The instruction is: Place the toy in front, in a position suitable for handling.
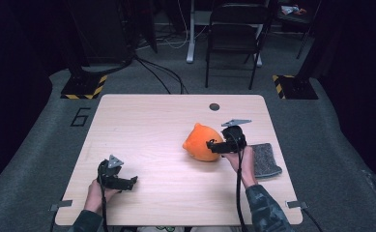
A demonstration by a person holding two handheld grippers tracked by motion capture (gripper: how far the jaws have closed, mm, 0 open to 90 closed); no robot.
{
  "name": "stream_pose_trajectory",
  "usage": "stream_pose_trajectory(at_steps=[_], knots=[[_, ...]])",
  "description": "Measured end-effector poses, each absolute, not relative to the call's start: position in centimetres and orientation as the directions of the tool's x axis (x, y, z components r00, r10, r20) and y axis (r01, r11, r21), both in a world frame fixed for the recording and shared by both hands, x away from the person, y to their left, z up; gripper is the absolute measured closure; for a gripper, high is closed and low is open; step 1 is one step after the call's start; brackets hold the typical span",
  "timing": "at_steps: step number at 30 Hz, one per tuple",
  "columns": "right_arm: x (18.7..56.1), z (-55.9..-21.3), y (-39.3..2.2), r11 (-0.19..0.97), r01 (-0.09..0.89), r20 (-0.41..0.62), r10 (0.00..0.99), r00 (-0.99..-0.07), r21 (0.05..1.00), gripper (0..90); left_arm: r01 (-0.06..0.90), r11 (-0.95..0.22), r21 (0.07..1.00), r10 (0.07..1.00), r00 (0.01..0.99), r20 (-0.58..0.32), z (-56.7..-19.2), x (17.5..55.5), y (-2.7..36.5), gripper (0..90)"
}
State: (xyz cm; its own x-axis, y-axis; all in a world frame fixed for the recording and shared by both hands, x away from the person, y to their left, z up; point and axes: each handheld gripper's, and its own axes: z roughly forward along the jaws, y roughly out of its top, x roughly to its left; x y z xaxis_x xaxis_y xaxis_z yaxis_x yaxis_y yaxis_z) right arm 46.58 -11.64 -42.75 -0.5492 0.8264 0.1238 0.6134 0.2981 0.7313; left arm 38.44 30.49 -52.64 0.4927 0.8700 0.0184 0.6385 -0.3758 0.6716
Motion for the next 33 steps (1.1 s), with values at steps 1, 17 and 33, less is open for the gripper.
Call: stream_pose_trajectory(at_steps=[1, 17, 33], knots=[[46.9, -42.9, -11.4, 0.304, 0.61, 0.115, 0.827, -0.551, 0.732, 15.1, 0.638, -0.39, 0.664, 0.865, 0.501, 0.027, -52.6, 38.5, 30.6, 0.0], [47.7, -45.1, -11.5, 0.302, 0.639, 0.131, 0.832, -0.538, 0.708, 54.6, 0.636, -0.373, 0.676, 0.871, 0.492, 0.017, -52.7, 38.4, 30.5, 0.1], [47.1, -44.0, -11.6, 0.328, 0.576, 0.119, 0.788, -0.604, 0.749, 68.5, 0.637, -0.391, 0.664, 0.862, 0.506, 0.022, -52.6, 38.4, 30.7, 0.1]])
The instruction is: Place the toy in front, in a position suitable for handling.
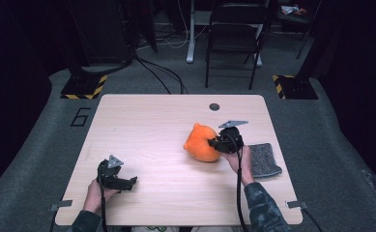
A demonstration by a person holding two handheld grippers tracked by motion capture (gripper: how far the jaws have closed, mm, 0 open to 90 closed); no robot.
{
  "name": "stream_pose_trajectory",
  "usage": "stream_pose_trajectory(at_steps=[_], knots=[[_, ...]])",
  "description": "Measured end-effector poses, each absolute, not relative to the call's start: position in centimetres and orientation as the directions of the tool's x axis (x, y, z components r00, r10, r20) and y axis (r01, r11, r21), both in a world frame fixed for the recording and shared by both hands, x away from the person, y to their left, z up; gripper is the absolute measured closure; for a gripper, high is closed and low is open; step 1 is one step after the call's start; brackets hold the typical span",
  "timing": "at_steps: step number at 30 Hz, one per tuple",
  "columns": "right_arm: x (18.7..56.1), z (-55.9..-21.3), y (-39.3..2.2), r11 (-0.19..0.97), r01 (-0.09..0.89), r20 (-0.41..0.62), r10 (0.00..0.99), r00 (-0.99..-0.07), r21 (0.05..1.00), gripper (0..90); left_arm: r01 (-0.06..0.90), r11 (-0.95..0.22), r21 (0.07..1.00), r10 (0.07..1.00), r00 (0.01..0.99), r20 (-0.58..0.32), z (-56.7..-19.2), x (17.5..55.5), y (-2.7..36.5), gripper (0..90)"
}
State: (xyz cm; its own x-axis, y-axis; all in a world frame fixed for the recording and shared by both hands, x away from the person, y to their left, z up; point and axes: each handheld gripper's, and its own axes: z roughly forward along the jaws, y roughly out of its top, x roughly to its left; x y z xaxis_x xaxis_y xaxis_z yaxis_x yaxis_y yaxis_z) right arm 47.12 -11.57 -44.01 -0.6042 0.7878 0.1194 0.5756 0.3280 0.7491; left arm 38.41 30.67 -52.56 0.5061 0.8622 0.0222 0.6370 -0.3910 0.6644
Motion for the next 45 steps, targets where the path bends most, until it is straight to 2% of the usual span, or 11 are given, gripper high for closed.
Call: stream_pose_trajectory(at_steps=[17, 32, 35, 38, 42, 45], knots=[[44.5, -41.9, -11.6, 0.411, 0.479, 0.119, 0.651, -0.75, 0.775, 68.8, 0.638, -0.383, 0.668, 0.866, 0.499, 0.02, -52.6, 38.3, 30.7, 0.1], [44.1, -43.6, -11.1, 0.482, 0.465, 0.134, 0.572, -0.809, 0.743, 68.5, 0.639, -0.388, 0.664, 0.864, 0.503, 0.022, -52.6, 38.4, 30.7, 0.0], [44.0, -43.9, -10.9, 0.507, 0.458, 0.097, 0.586, -0.805, 0.73, 67.7, 0.64, -0.39, 0.663, 0.864, 0.503, 0.023, -52.5, 38.4, 30.7, 0.1], [44.1, -43.9, -11.0, 0.517, 0.451, 0.071, 0.598, -0.798, 0.728, 60.3, 0.642, -0.393, 0.658, 0.863, 0.505, 0.022, -52.5, 38.4, 30.7, 0.0], [44.2, -43.8, -11.4, 0.483, 0.482, 0.099, 0.623, -0.776, 0.731, 34.9, 0.654, -0.392, 0.646, 0.865, 0.501, 0.017, -52.4, 38.6, 30.5, 0.0], [43.9, -43.2, -12.0, 0.458, 0.494, 0.11, 0.641, -0.759, 0.739, 20.6, 0.66, -0.39, 0.642, 0.864, 0.504, 0.005, -52.3, 38.8, 30.4, 0.0]])
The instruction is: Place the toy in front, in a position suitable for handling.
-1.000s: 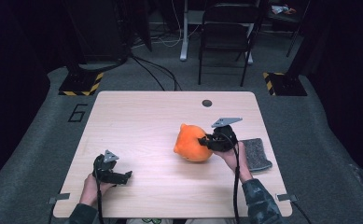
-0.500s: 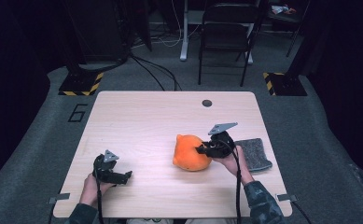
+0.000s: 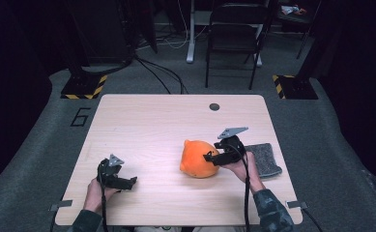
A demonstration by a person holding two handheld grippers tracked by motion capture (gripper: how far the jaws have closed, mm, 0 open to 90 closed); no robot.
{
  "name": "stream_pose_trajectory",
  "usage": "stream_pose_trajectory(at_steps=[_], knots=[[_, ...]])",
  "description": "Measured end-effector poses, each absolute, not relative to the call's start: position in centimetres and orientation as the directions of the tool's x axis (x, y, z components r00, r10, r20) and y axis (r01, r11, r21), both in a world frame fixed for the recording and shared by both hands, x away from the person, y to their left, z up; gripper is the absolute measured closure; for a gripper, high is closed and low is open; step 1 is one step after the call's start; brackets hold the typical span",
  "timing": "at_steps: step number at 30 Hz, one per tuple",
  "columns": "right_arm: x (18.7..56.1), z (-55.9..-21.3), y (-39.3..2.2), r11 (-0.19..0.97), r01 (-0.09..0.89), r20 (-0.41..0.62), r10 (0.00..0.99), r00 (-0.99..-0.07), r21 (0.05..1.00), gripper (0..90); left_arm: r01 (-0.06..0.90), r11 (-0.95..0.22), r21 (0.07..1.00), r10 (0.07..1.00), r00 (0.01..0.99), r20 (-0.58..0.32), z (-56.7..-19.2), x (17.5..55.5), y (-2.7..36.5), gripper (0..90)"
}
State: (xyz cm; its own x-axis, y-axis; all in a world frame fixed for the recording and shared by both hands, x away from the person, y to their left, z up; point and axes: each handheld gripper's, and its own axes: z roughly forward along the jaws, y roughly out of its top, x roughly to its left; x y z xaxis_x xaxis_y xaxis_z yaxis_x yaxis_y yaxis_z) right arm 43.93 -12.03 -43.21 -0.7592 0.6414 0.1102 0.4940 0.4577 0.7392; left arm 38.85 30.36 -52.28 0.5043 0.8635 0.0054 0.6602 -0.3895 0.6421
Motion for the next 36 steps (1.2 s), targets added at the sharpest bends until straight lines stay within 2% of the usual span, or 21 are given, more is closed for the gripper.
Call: stream_pose_trajectory(at_steps=[1, 8, 15, 20, 28, 36], knots=[[43.7, -43.0, -12.3, 0.451, 0.496, 0.103, 0.655, -0.749, 0.742, 14.4, 0.666, -0.393, 0.634, 0.86, 0.511, -0.004, -52.1, 38.9, 30.3, 0.0], [42.3, -42.2, -15.5, 0.39, 0.522, 0.09, 0.731, -0.677, 0.758, 11.5, 0.64, -0.362, 0.677, 0.858, 0.513, -0.026, -51.6, 39.0, 29.8, 0.5], [40.6, -43.0, -20.4, 0.309, 0.578, 0.059, 0.846, -0.529, 0.755, 10.2, 0.6, -0.311, 0.737, 0.851, 0.521, -0.066, -50.1, 38.6, 28.8, 1.8], [39.6, -44.1, -23.0, 0.268, 0.617, 0.047, 0.894, -0.445, 0.74, 10.3, 0.547, -0.326, 0.771, 0.827, 0.561, -0.048, -48.9, 38.7, 26.8, 1.7], [39.8, -45.6, -25.0, 0.231, 0.672, 0.054, 0.925, -0.376, 0.703, 9.7, 0.516, -0.379, 0.768, 0.776, 0.63, -0.04, -48.5, 39.2, 23.7, 2.1], [39.9, -45.9, -25.2, 0.231, 0.686, 0.053, 0.929, -0.366, 0.69, 9.5, 0.502, -0.398, 0.768, 0.746, 0.664, -0.048, -48.6, 39.7, 22.1, 2.2]])
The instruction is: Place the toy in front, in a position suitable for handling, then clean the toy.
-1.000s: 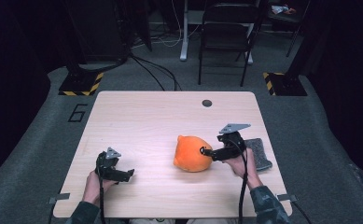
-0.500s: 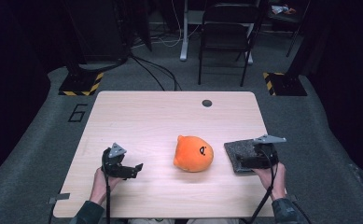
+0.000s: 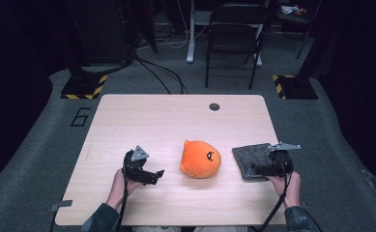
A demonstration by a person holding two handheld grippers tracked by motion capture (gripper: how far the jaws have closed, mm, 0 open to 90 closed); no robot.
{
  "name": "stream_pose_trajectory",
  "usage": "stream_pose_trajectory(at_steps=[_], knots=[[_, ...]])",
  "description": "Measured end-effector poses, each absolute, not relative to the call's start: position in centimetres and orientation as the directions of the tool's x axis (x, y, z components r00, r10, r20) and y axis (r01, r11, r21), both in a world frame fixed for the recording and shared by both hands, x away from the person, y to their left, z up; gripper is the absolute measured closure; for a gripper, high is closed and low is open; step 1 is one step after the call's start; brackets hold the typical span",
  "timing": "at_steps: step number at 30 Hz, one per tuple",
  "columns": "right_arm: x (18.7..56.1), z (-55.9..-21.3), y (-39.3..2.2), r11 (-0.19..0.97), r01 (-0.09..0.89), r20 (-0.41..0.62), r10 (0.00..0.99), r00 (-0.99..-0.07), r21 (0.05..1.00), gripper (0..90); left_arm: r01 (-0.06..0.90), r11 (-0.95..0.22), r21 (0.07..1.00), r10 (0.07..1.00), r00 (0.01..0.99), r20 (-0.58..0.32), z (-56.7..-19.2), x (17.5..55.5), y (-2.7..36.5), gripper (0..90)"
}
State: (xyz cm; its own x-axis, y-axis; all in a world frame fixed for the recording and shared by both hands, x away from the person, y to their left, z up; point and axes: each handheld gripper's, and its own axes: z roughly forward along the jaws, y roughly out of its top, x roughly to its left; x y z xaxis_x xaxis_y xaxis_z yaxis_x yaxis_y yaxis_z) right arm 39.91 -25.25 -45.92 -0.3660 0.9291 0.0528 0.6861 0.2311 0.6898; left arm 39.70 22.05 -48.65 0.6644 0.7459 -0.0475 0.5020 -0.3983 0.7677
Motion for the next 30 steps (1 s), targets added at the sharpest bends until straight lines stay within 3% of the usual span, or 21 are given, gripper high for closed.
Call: stream_pose_trajectory(at_steps=[24, 30], knots=[[41.0, -46.2, -24.9, 0.231, 0.696, 0.048, 0.933, -0.356, 0.68, 8.6, 0.471, -0.42, 0.775, 0.679, 0.731, -0.076, -48.3, 39.9, 19.5, 3.5], [41.1, -46.5, -24.4, 0.238, 0.707, 0.045, 0.933, -0.356, 0.666, 8.2, 0.458, -0.432, 0.777, 0.659, 0.749, -0.075, -48.3, 39.8, 18.6, 10.1]])
